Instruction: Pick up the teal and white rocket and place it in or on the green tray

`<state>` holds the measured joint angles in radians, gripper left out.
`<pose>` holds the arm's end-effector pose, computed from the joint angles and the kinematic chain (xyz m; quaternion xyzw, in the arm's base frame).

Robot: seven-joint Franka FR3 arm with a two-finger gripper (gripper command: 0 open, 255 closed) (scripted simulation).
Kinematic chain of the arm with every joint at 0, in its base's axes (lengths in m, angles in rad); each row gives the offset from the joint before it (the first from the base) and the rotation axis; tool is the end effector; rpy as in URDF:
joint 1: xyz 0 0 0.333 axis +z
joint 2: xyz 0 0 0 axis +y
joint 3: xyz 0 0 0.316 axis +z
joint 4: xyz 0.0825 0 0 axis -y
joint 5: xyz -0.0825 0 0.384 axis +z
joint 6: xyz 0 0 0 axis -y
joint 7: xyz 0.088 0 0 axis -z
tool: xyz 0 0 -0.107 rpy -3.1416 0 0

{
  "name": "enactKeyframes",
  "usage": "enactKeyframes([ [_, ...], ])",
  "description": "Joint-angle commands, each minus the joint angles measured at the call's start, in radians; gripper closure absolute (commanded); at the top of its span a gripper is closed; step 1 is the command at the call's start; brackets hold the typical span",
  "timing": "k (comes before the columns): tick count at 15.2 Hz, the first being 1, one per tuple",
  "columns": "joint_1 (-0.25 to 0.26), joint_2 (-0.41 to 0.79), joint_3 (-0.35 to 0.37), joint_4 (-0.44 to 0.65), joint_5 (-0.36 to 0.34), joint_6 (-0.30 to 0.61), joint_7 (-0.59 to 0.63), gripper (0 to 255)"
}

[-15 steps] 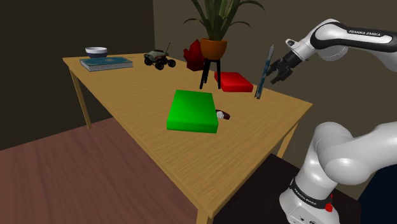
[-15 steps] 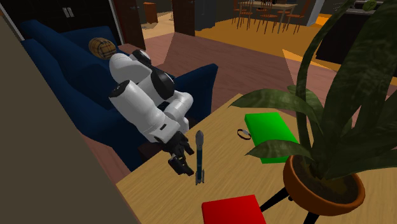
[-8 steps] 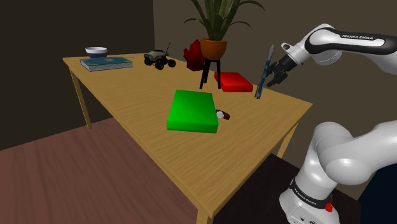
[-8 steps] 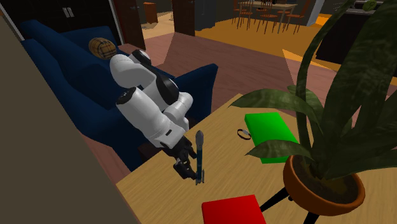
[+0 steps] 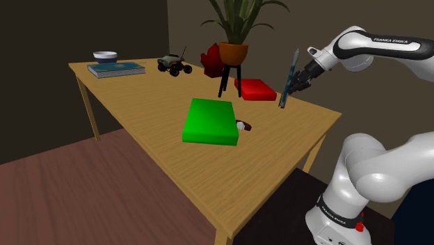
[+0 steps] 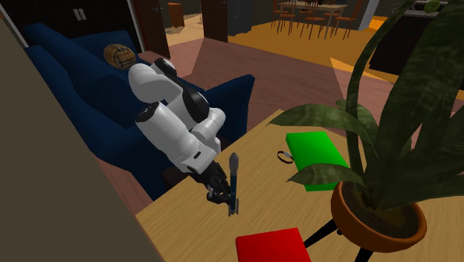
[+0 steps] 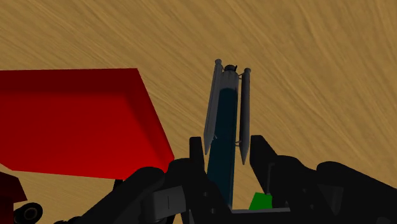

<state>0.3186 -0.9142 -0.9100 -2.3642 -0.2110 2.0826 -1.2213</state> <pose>0.2982 -0.2961 0.5370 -0.8779 -0.3737 -0.2983 0.0257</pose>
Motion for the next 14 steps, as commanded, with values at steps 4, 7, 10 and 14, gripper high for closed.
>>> enactKeyframes([
  [4, 0.0, 0.0, 0.0, 0.0, 0.0, 0.0, 0.0, 255],
  [7, 0.001, 0.001, 0.006, 0.011, 0.003, -0.011, 0.003, 255],
  [10, 0.007, 0.004, 0.024, 0.047, 0.013, -0.044, 0.014, 255],
  [14, 0.015, 0.011, 0.046, 0.097, 0.027, -0.088, 0.026, 255],
])
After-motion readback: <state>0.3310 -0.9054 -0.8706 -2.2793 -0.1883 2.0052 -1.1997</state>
